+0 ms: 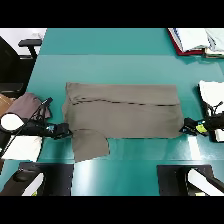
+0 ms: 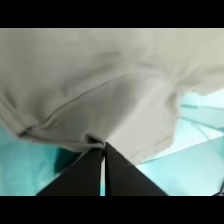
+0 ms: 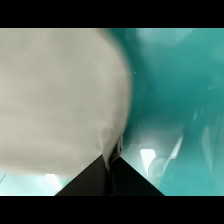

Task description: Fold the shirts.

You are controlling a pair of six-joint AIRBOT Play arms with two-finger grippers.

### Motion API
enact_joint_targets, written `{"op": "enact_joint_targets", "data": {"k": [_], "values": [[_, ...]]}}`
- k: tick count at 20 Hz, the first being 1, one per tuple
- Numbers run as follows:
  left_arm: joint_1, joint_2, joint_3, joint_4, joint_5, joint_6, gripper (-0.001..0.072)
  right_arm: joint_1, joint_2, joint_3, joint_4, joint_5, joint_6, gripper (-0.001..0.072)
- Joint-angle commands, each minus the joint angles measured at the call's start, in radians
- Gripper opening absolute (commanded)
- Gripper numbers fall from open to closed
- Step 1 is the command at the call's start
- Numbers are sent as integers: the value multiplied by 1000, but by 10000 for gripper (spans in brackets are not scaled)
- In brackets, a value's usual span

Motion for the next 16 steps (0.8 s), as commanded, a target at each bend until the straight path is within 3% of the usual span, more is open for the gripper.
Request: {"op": "enact_joint_targets", "data": {"k": [1,4,6,11,16], "values": [[-1,99,0,66,-140,-51,23,14,92,54,-83,124,2,15],[0,208,1,58,-301,-97,24,14,220,99,-209,269,3,15],[0,221,1,21,-298,-105,24,14,283,118,-216,285,26,15],[0,52,115,80,-63,-17,24,16,195,251,-161,188,37,14],[0,-344,396,97,127,113,25,96,-101,461,-129,102,36,14]]}}
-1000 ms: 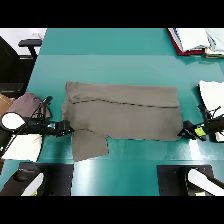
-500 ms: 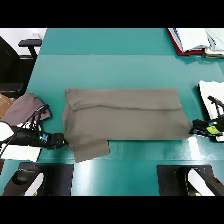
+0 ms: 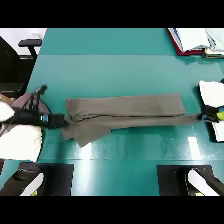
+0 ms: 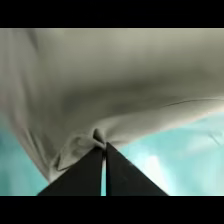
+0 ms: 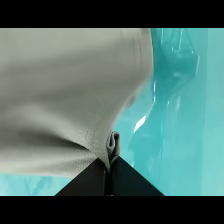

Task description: Fold the shirts.

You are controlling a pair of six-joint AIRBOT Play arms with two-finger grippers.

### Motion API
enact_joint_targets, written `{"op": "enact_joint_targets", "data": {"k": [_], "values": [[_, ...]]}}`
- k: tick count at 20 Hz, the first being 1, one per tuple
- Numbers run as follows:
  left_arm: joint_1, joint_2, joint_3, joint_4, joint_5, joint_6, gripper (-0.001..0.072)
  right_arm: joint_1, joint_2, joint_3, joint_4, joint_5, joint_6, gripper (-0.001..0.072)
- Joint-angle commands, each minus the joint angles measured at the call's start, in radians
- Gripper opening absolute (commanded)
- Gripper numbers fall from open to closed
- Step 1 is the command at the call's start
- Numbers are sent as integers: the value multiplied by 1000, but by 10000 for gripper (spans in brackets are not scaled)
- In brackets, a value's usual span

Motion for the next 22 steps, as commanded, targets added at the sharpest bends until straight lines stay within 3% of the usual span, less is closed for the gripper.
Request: {"op": "enact_joint_targets", "data": {"k": [1,5,8,9,10,11,17,18,19,20,22], "values": [[1,-278,188,18,136,96,26,68,-196,140,16,-67,2,15],[1,-543,346,16,192,108,26,140,-399,279,16,-96,3,16],[1,-617,394,16,205,107,29,160,-491,363,18,-90,2,21],[1,-619,401,16,210,108,92,159,-510,385,48,-96,1,136],[1,-619,413,16,211,107,389,150,-523,405,88,-98,-3,294],[1,-618,430,16,204,107,559,136,-527,422,136,-97,-27,373],[0,-616,545,-22,70,108,538,-47,-472,366,198,-24,-122,391],[0,-617,544,-43,72,107,503,-88,-468,332,199,-27,-123,438],[0,-617,544,-65,76,108,261,-129,-474,299,201,-24,-123,565],[-2,-617,544,-87,84,109,31,-161,-485,271,205,-19,-126,595],[-23,-617,544,-116,101,129,36,-208,-516,214,283,-18,-187,595]]}}
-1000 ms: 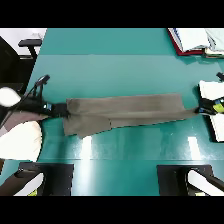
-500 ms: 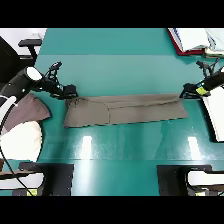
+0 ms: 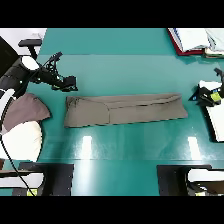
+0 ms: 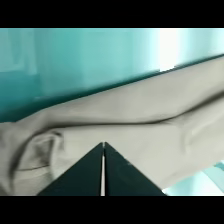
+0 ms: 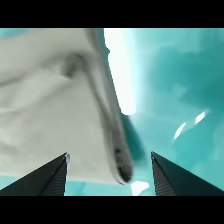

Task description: Fold the shirts.

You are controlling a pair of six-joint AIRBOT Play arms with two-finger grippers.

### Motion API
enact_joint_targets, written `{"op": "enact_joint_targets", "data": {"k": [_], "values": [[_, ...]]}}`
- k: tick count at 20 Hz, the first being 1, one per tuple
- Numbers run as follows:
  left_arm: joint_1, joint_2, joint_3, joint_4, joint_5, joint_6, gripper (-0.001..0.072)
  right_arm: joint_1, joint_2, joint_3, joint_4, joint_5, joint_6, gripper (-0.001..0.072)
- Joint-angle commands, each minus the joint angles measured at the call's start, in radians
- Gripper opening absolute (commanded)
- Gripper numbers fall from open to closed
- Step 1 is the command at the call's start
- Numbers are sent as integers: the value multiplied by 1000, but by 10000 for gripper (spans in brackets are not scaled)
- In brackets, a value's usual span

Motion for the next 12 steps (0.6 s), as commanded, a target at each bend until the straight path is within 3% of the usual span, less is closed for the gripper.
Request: {"op": "enact_joint_targets", "data": {"k": [1,5,8,9,10,12], "values": [[-36,-1,7,-54,19,16,36,-84,-43,-87,112,9,-69,593],[-146,-3,5,-53,108,10,26,-34,-134,-104,203,-15,-101,574],[-235,-21,5,-51,163,-44,26,37,-156,-93,221,-84,-102,359],[-268,-31,5,-51,192,-62,26,55,-151,-86,221,-101,-102,241],[-301,-47,6,-53,220,-71,26,70,-142,-70,221,-105,-102,52],[-370,-83,6,-55,269,-79,25,86,-105,-23,221,-90,-102,15]]}}
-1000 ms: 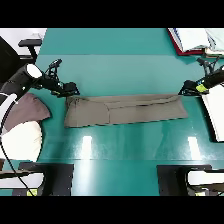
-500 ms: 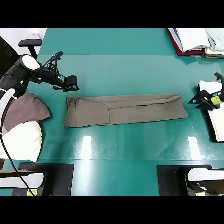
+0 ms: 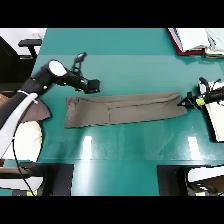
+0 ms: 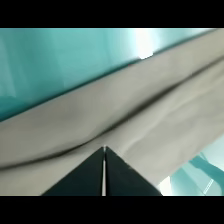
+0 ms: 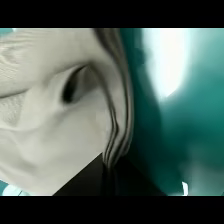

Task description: Fold the shirts.

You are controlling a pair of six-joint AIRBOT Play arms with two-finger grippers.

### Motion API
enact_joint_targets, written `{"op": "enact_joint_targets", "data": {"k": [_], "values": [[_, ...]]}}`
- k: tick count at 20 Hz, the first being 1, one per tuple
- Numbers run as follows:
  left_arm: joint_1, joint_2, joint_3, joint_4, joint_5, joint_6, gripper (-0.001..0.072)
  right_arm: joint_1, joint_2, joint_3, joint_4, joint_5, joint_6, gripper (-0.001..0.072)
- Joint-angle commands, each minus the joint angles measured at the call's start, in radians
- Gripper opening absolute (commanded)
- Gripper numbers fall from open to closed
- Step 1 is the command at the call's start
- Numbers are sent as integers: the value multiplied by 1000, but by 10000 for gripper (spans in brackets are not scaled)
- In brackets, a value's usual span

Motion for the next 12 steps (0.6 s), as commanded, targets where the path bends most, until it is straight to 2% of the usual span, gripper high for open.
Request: {"op": "enact_joint_targets", "data": {"k": [1,4,9,12], "values": [[-119,-61,3,-5,100,-52,25,40,54,67,20,8,-3,15],[-191,-132,3,-60,161,-66,25,94,159,168,20,83,40,15],[-239,-216,64,-108,183,-64,25,268,316,283,28,77,115,15],[-243,-259,136,-108,154,-65,24,364,364,323,162,40,117,15]]}}
